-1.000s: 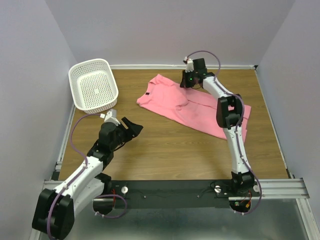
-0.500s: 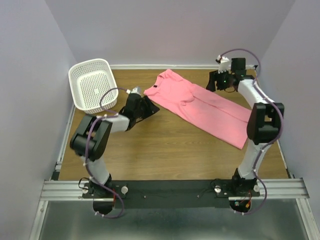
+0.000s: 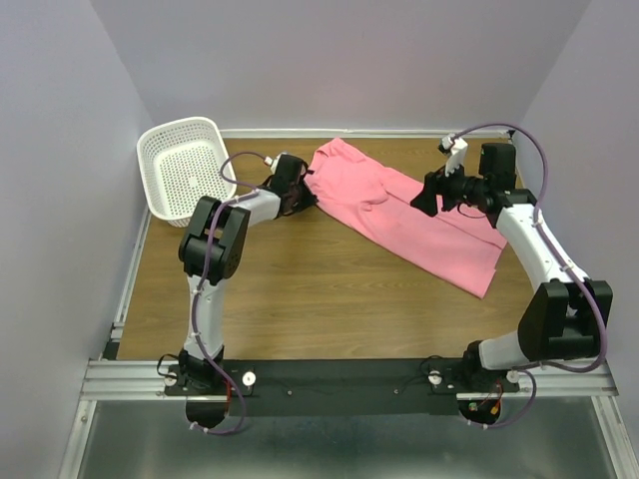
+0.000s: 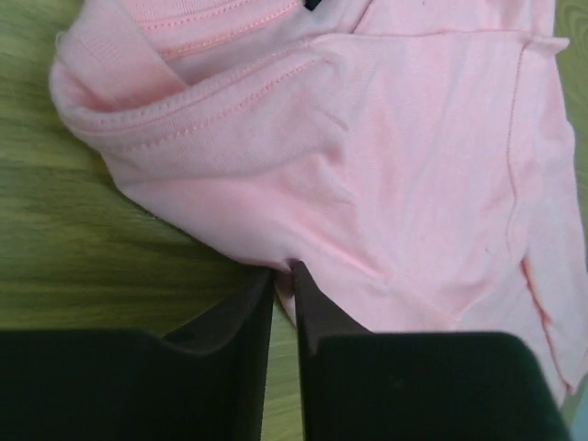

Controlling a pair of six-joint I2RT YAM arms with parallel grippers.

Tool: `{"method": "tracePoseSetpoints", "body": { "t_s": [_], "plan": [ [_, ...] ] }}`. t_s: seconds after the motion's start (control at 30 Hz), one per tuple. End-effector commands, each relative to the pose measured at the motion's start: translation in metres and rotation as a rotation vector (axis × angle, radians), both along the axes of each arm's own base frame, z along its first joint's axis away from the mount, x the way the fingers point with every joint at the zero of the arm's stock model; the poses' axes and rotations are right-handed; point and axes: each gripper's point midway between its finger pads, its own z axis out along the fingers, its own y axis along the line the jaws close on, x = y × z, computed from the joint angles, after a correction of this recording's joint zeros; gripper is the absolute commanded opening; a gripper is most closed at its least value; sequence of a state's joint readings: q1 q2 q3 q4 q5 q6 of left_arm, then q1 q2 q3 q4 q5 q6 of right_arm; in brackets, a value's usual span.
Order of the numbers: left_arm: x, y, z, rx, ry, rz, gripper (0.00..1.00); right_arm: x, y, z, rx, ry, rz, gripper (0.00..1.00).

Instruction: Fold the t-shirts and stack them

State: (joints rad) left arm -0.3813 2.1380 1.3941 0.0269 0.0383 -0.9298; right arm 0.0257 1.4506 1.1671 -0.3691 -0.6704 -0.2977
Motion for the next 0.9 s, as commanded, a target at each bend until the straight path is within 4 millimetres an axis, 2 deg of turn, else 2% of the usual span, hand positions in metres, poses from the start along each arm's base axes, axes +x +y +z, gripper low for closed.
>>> {"method": "tracePoseSetpoints", "body": {
  "t_s": [0.0,0.07,0.17,0.27,0.3,0.33,0.37,0.4,0.43,0.5,0.53,0.6,0.63,0.67,0.7,0.73,0.77,0.8,0.83,0.87],
  "plan": [
    [-0.020,0.036,-0.044,0.155,0.164,0.026,0.11,-0.021,0.005,0.012,0.017,-0.036,0.044,0.76],
    [-0.017,0.044,-0.039,0.163,0.157,0.026,0.07,-0.025,0.005,0.015,0.019,-0.045,0.047,0.76],
    [-0.006,0.068,-0.020,0.185,0.123,0.039,0.07,-0.031,0.006,0.015,0.015,-0.056,0.057,0.76],
    [0.010,0.102,0.001,0.222,0.093,0.056,0.07,-0.034,0.005,0.012,0.004,-0.061,0.060,0.76],
    [0.015,0.118,0.002,0.230,0.096,0.068,0.08,-0.035,0.006,0.011,0.005,-0.059,0.066,0.76],
    [0.019,0.125,0.003,0.242,0.096,0.055,0.08,-0.036,0.006,0.011,0.007,-0.060,0.069,0.76],
    [0.026,0.125,0.015,0.231,0.091,0.022,0.09,-0.037,0.006,0.011,0.010,-0.058,0.073,0.76],
    [0.029,0.131,0.016,0.259,0.092,-0.007,0.12,-0.039,0.008,0.010,0.017,-0.053,0.084,0.76],
    [0.032,0.136,0.014,0.274,0.099,-0.022,0.21,-0.040,0.009,0.010,0.019,-0.053,0.091,0.76],
    [0.039,0.138,0.034,0.295,0.063,-0.053,0.34,-0.044,0.011,0.007,0.014,-0.048,0.124,0.80],
    [0.041,0.138,0.056,0.302,0.011,-0.074,0.45,-0.053,0.014,0.001,-0.005,-0.053,0.193,0.83],
    [0.036,0.127,0.078,0.266,-0.075,-0.126,0.53,-0.070,0.022,-0.015,-0.041,-0.044,0.324,0.83],
    [0.029,0.124,0.108,0.251,-0.172,-0.143,0.66,-0.085,0.030,-0.029,-0.105,-0.037,0.423,0.83],
    [0.018,0.120,0.119,0.233,-0.189,-0.165,0.75,-0.089,0.036,-0.040,-0.149,-0.023,0.450,0.82],
    [0.016,0.113,0.139,0.205,-0.257,-0.190,0.77,-0.100,0.041,-0.059,-0.199,0.012,0.478,0.82],
    [0.002,0.111,0.164,0.195,-0.317,-0.209,0.78,-0.108,0.057,-0.072,-0.300,-0.004,0.530,0.82],
    [-0.005,0.109,0.178,0.187,-0.356,-0.224,0.78,-0.114,0.065,-0.082,-0.339,-0.006,0.536,0.82],
    [-0.011,0.104,0.195,0.181,-0.414,-0.247,0.78,-0.116,0.061,-0.098,-0.425,0.002,0.490,0.82],
    [-0.028,0.105,0.219,0.185,-0.475,-0.253,0.78,-0.121,0.085,-0.099,-0.442,-0.048,0.507,0.82],
    [-0.034,0.109,0.233,0.218,-0.524,-0.251,0.78,-0.122,0.091,-0.103,-0.476,-0.068,0.494,0.82]
  ]
}}
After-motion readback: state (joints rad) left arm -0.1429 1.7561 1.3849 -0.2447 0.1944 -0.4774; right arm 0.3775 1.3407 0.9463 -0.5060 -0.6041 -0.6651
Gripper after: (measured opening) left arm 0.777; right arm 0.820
